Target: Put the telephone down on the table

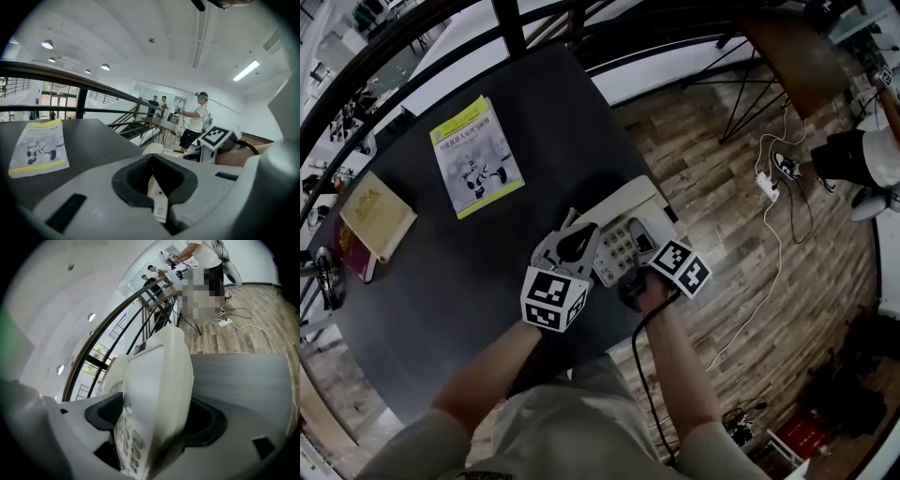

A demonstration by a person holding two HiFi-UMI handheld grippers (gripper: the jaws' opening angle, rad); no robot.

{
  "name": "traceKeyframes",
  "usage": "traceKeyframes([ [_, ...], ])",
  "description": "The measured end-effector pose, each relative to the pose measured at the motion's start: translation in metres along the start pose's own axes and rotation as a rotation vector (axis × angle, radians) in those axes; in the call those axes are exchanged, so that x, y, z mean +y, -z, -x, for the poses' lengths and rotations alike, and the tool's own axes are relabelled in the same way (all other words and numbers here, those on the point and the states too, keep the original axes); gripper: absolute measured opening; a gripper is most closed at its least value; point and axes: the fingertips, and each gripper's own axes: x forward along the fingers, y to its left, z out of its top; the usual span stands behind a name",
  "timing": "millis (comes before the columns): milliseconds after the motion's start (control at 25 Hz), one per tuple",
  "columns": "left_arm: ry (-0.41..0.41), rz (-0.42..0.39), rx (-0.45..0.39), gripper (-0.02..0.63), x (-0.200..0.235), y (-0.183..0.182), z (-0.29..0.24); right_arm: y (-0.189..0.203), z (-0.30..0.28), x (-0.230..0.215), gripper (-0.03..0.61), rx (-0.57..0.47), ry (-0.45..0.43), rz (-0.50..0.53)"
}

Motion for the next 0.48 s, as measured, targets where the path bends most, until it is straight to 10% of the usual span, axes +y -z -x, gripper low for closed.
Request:
traceKeyframes([
  [480,0.008,-0.017,0.034,0.005,-0.015,0.009,0.004,-0.002,0.016,-0.024,0.422,0.02,0.177,0.181],
])
